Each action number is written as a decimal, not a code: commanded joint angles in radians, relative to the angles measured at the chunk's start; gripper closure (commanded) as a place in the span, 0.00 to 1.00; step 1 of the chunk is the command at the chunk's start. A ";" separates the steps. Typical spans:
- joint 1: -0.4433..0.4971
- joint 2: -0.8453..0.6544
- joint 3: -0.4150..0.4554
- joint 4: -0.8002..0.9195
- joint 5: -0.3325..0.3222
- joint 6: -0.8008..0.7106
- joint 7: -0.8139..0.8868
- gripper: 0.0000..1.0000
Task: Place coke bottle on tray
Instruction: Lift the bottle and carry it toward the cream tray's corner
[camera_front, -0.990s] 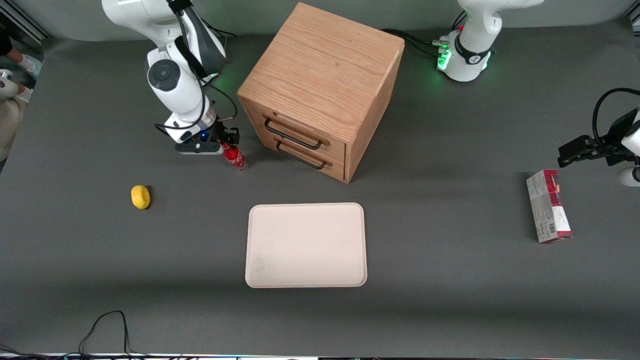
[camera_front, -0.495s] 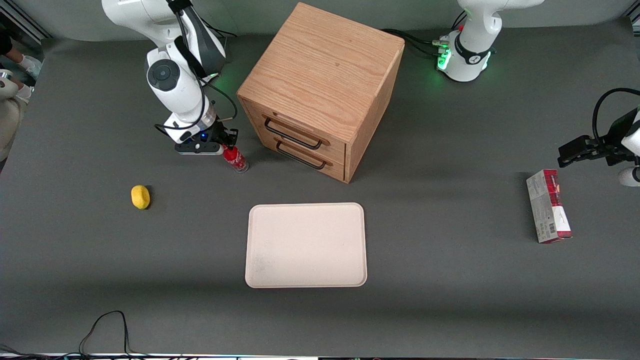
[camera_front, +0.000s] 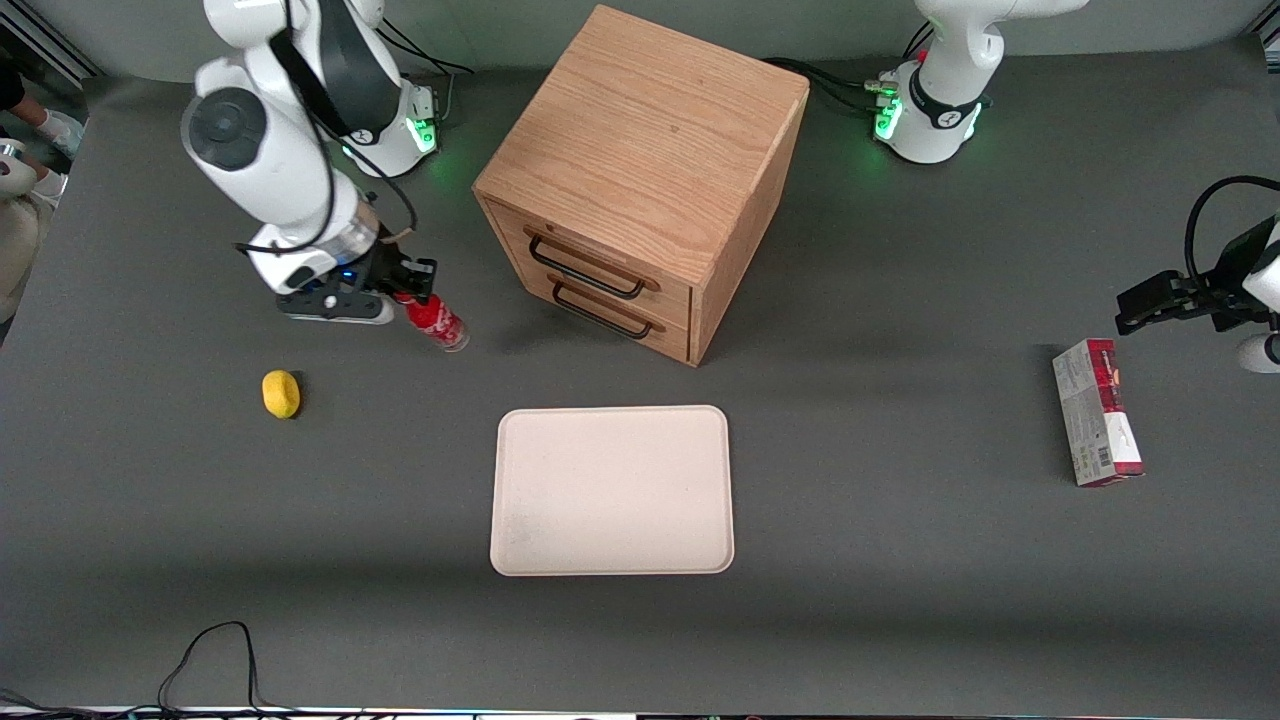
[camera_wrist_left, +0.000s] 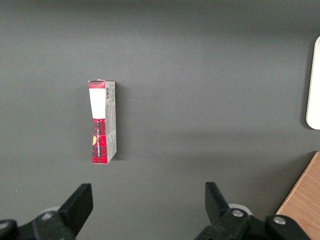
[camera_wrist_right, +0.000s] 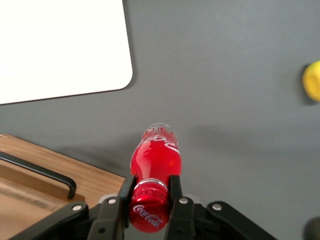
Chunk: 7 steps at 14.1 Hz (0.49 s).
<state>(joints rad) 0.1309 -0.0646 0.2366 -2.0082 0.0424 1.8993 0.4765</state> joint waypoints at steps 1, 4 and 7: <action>0.001 0.191 -0.007 0.361 -0.076 -0.213 0.028 1.00; 0.025 0.368 -0.011 0.706 -0.137 -0.388 0.025 1.00; 0.032 0.517 -0.004 0.949 -0.147 -0.451 0.017 1.00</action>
<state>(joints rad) 0.1438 0.3030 0.2243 -1.2963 -0.0754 1.5288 0.4765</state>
